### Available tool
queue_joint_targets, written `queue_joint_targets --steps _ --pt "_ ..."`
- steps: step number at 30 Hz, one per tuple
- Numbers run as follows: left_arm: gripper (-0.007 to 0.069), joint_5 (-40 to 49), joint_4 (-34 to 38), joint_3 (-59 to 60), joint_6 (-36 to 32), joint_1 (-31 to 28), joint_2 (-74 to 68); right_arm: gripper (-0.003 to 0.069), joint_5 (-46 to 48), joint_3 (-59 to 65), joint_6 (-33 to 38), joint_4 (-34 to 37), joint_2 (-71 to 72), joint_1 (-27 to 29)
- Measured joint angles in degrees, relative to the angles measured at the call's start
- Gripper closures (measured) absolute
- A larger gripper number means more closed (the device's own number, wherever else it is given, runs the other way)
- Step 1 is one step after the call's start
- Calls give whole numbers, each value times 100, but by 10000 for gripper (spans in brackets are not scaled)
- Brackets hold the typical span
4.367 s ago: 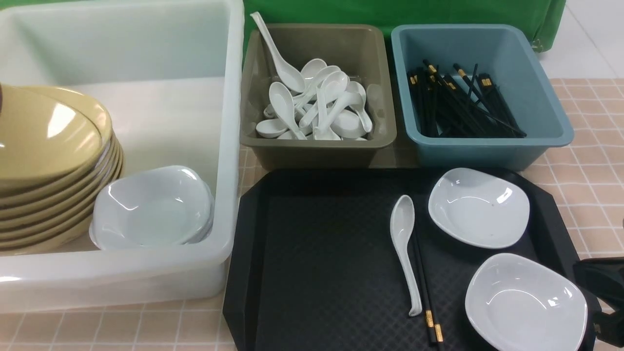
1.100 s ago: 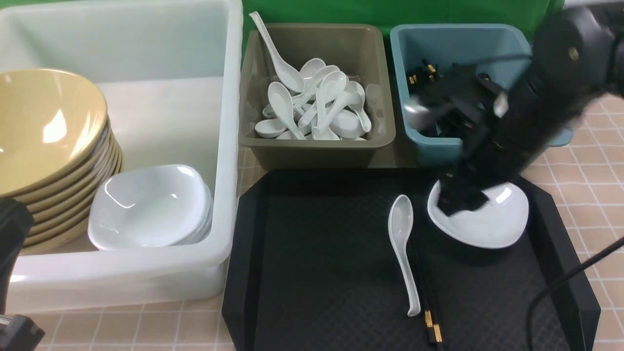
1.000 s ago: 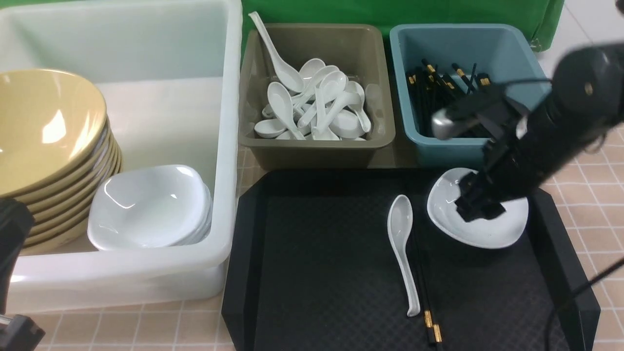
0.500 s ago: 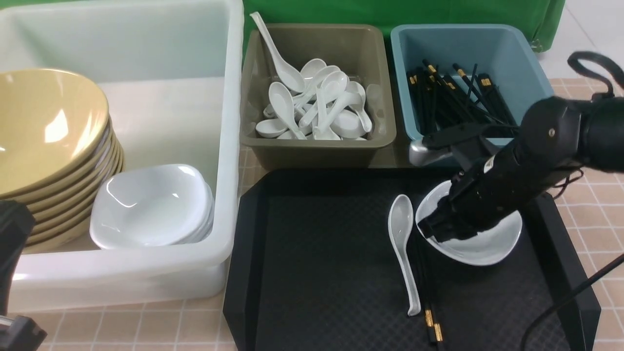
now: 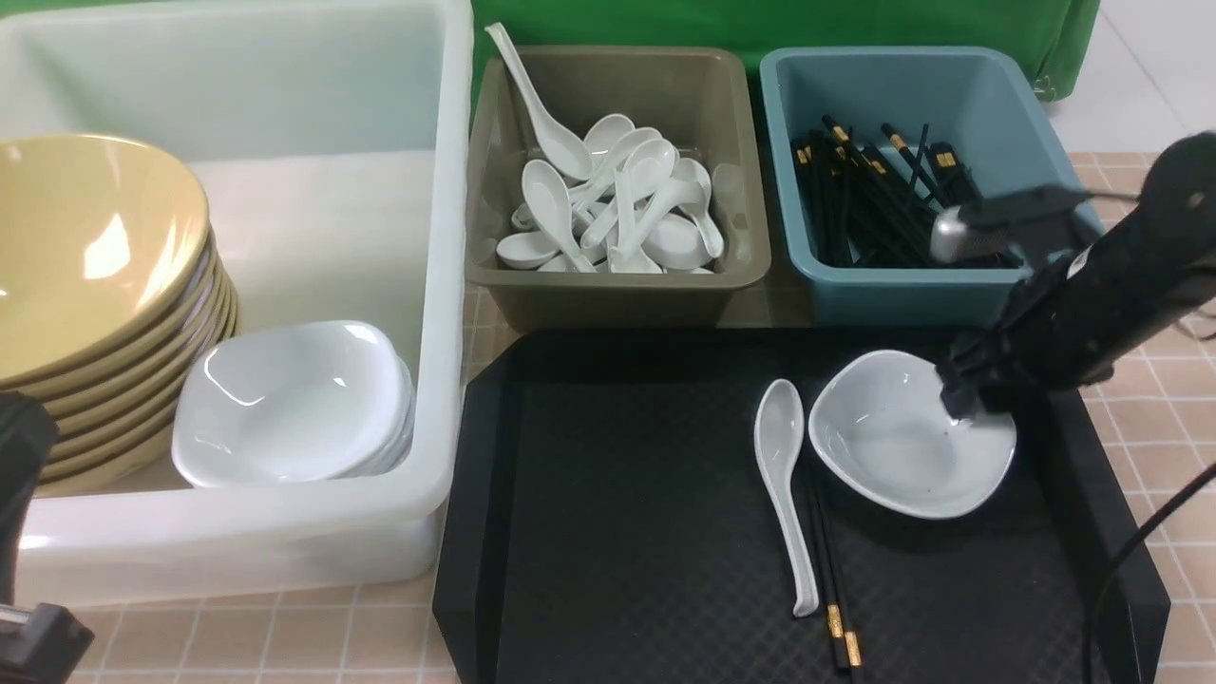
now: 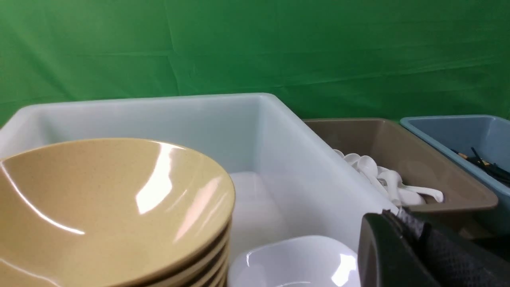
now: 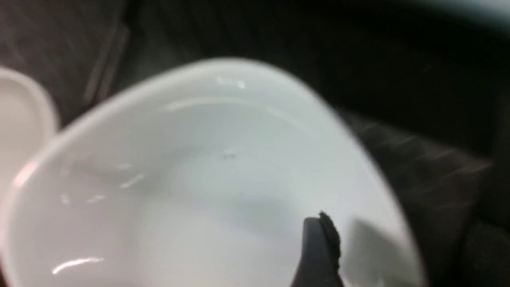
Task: On brown table put chopsticks spoon bowls plates into blue grey white boxes.
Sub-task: 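Reach for and grasp the small white dish on the black tray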
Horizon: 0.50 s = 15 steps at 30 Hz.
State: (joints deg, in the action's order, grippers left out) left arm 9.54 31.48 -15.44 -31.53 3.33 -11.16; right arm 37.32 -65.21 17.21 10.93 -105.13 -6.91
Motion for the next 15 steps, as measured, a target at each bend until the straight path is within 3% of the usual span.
queue_joint_targets --steps 4,6,12,15 --pt "631 -93 0 44 0 0 0 265 140 -33 124 220 -155 -17" --pt "631 -114 5 46 0 0 0 388 281 -58 128 329 -121 -3" --pt "631 -125 11 51 0 0 0 567 843 -73 232 435 776 -12" --pt "631 -130 16 51 0 0 0 588 902 -73 408 614 1310 -93"
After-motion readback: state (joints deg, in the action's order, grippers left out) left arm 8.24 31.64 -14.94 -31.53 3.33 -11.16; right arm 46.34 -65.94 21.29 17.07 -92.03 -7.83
